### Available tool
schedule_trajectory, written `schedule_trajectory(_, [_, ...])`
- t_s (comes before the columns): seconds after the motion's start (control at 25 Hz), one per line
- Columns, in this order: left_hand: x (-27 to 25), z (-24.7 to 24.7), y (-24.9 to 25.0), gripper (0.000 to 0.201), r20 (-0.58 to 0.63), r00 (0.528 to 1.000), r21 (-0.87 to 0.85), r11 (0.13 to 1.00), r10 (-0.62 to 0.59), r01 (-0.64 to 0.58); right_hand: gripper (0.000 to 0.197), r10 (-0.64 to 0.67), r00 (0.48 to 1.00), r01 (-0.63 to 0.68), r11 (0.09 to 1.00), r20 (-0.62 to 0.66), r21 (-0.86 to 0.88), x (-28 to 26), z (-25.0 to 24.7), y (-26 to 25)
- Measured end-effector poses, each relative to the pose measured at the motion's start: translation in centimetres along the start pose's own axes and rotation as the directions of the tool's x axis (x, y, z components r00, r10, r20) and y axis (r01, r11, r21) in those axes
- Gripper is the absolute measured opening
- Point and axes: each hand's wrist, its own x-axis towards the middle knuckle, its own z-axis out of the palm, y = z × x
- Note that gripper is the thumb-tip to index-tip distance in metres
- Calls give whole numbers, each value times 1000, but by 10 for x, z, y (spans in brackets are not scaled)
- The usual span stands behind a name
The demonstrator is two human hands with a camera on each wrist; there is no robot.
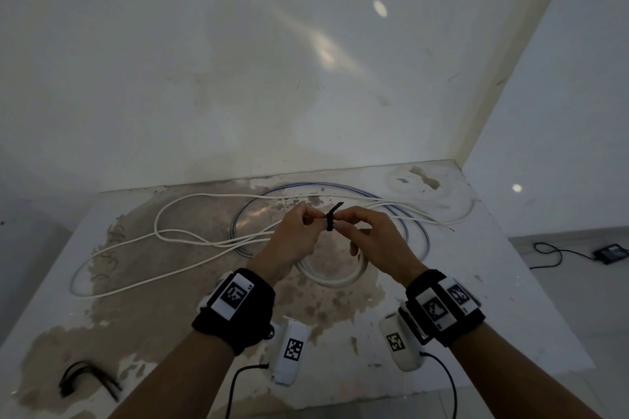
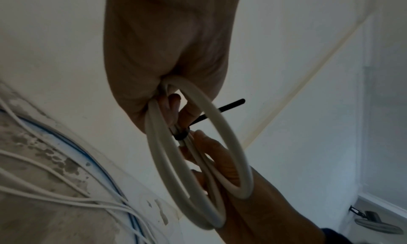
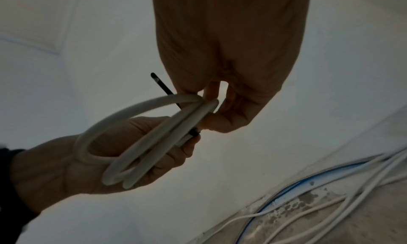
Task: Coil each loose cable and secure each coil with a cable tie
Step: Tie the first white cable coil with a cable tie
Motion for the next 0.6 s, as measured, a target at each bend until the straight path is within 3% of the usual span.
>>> schedule_trajectory(0.24, [-3, 4, 3, 11, 19, 998, 73, 995, 66, -68, 8, -49, 993, 45, 998, -111, -36, 4, 9, -2])
schedule_trajectory(0.44, [-5, 3, 6, 13, 30, 999, 71, 997, 35, -37, 7, -129, 984, 120, 990, -123, -73, 5, 12, -3])
schedule_trajectory(0.6, [-10, 4, 10, 11, 51, 997, 39, 997, 57, -59, 8, -119, 977, 116, 993, -175, -29, 12, 12, 3])
